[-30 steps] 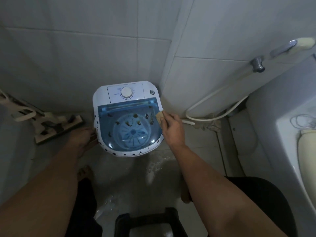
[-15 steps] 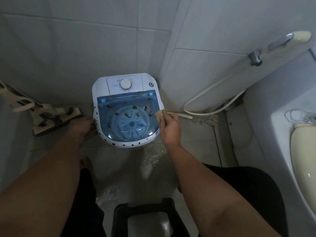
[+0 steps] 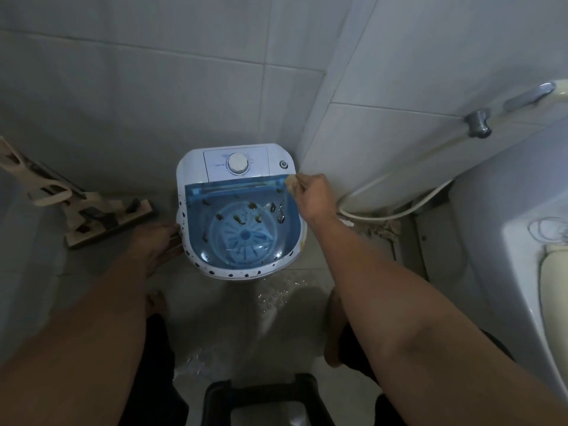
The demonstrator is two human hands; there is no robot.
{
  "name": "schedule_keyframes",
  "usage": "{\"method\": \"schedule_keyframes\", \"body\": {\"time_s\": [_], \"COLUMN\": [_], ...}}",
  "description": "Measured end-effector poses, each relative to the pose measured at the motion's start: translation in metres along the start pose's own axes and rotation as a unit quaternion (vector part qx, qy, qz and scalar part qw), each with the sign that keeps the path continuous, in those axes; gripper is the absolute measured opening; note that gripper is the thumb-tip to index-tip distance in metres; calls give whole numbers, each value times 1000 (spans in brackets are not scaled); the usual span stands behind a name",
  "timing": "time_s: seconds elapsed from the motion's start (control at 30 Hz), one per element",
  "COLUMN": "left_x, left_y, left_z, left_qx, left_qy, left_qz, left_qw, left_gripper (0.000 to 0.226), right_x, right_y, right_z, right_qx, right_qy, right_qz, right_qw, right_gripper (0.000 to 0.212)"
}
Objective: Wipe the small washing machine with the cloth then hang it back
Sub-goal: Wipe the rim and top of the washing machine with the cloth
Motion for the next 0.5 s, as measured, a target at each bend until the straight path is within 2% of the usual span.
{"method": "schedule_keyframes", "body": {"time_s": [0.07,0.27,0.5], "left_x": [-1,-2,-6], "left_y": [-1,-3,-8], "left_z": [1,0,3], "left_qx": [0,-2,4], "left_qy": [-2,-2,4], "left_qz": [0,1,2], "left_qw": [1000,1000,1000], "left_gripper": [14,14,20], "right_x": [-6,-30,-52], "right_y": [1,-29,-74], "right_z": [8,6,2], "right_qx": [16,-3,2], "right_qy": [6,26,66], "right_qz": [20,3,59], "right_qw": [1000,1000,996], "right_gripper": [31,31,37]}}
Point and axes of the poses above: each hand's wrist, its own y-axis towards the middle knuckle, its own z-axis out of the palm, x = y × z, the point moved 8 cm from there along y, towards the middle knuckle, and after that the axes turned 13 degrees about z, right-handed, at the moved point
